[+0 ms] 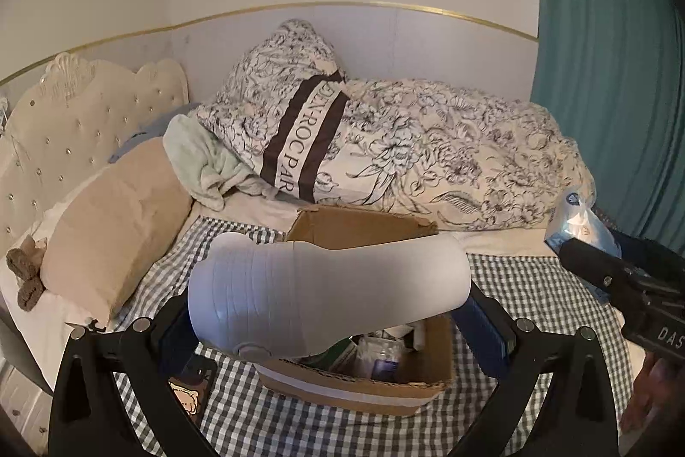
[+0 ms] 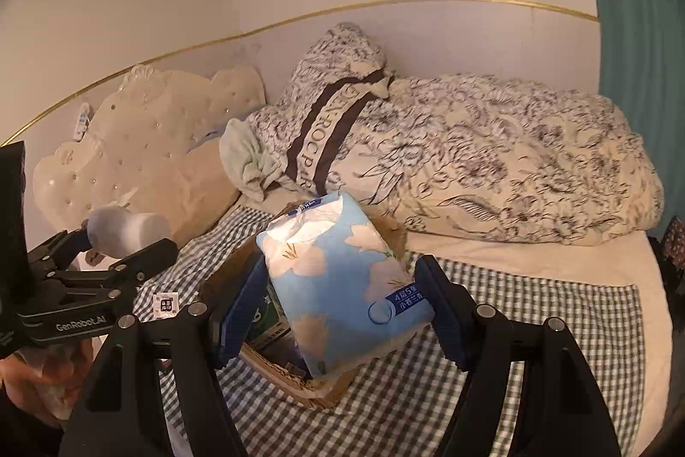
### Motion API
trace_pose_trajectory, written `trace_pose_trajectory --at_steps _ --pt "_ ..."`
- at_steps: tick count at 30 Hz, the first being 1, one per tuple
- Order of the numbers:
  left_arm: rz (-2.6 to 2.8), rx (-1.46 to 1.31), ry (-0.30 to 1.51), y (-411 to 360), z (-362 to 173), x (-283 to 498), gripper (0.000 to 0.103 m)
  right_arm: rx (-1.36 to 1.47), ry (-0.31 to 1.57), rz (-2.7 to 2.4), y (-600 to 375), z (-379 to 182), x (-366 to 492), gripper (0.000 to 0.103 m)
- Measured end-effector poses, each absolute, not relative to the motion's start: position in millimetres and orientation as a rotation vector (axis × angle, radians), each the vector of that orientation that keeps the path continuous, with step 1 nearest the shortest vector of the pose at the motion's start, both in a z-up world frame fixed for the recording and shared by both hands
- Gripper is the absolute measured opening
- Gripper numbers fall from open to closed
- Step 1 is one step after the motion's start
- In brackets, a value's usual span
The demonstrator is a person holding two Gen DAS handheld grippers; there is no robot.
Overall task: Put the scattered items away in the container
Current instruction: 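Lift the white bottle and tissue pack and carry them to the box, then lower the bottle and tissue pack into the box and open both grippers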
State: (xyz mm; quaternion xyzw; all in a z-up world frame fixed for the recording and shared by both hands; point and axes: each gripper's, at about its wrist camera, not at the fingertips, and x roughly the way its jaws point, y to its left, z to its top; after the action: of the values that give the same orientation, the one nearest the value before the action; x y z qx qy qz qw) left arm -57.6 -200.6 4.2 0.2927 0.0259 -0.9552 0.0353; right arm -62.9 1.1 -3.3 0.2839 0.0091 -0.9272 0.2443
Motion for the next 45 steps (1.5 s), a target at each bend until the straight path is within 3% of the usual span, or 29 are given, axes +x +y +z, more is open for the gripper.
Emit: trace_pose_trajectory --at_steps 24,41,43,45 --pt "-2.849 1.187 0.037 -233.5 -110.0 -173.3 0.103 1.011 0.062 -2.422 -76.5 -102.1 -177.0 0.071" --pt "-2.815 1.317 -0.061 -228.2 -140.9 -205.2 0.103 1.123 0.088 -2.385 -99.7 -153.8 -224.1 0.072" --pt "-2.808 1.323 -0.072 -227.1 -141.7 -205.7 0.103 1.119 0.073 -2.395 -96.4 -153.0 -224.1 0.077" --pt "-2.8 1.332 -0.066 -226.7 -142.3 -206.4 0.103 1.125 0.048 -2.402 -92.7 -151.4 -224.8 0.091"
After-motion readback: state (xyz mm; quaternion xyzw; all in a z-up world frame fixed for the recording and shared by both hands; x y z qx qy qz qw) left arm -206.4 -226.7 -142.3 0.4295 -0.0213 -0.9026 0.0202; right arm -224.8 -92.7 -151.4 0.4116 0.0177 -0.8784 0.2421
